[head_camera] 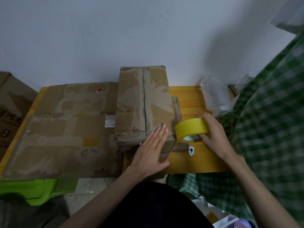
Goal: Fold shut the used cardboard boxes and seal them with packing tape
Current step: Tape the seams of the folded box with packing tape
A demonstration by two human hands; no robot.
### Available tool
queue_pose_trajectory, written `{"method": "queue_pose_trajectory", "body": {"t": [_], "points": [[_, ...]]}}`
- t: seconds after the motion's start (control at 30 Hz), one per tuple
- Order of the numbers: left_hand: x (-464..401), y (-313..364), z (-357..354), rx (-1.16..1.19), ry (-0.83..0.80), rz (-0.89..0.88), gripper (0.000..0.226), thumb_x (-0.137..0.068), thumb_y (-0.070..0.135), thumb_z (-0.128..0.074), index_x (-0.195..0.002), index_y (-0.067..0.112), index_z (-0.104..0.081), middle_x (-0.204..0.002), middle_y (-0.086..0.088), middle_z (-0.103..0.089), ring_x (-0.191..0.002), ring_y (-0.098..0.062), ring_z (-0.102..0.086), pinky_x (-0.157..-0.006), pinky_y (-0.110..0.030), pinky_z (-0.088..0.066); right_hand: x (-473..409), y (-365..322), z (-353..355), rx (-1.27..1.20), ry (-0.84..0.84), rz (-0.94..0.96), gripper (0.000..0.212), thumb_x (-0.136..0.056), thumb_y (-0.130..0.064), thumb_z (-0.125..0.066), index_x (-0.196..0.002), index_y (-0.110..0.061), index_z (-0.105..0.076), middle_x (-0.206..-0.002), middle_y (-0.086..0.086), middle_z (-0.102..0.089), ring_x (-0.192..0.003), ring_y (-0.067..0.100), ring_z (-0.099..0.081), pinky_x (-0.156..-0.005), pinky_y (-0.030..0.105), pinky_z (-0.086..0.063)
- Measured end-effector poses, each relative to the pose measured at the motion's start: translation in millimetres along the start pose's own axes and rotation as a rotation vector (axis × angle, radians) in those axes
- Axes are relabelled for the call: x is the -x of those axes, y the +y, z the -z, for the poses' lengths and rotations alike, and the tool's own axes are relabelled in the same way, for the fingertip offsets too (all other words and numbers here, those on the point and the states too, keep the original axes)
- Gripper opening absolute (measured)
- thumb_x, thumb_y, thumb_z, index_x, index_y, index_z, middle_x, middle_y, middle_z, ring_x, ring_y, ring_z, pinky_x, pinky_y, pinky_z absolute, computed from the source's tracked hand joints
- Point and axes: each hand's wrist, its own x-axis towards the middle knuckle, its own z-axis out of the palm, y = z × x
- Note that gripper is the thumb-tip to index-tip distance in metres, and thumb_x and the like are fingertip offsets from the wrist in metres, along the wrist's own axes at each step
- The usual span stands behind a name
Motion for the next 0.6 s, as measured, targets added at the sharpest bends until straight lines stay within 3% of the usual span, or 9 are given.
{"method": "queue_pose_trajectory", "body": {"t": [0.17, 0.6], "points": [[0.8, -3.2, -0.8, -0.037, -0.008, -0.017, 0.096, -0.09, 0.059, -0.043, -0.16, 0.011, 0.003, -0.168, -0.005, 0.01, -0.155, -0.016, 0.008, -0.126, -0.039, -0.012, -1.8, -4.1, -1.9, 0.085, 0.008, 0.064, 0.055, -0.073, 0.014, -0.063, -0.115, -0.02, -0.053, -0.107, -0.002, -0.052, -0.098, 0.023, -0.049, -0.082, 0.045, -0.046], [-0.4, -4.1, -2.0, -0.028, -0.014, -0.024, 0.097, -0.089, 0.056, -0.046, -0.16, 0.012, 0.003, -0.168, -0.004, 0.01, -0.155, -0.016, 0.006, -0.125, -0.04, -0.015, 8.4, 6.1, 12.4, 0.447, 0.021, 0.048, 0.05, -0.074, -0.001, -0.076, -0.113, -0.024, -0.053, -0.103, -0.001, -0.052, -0.09, 0.02, -0.044, -0.075, 0.039, -0.042]]}}
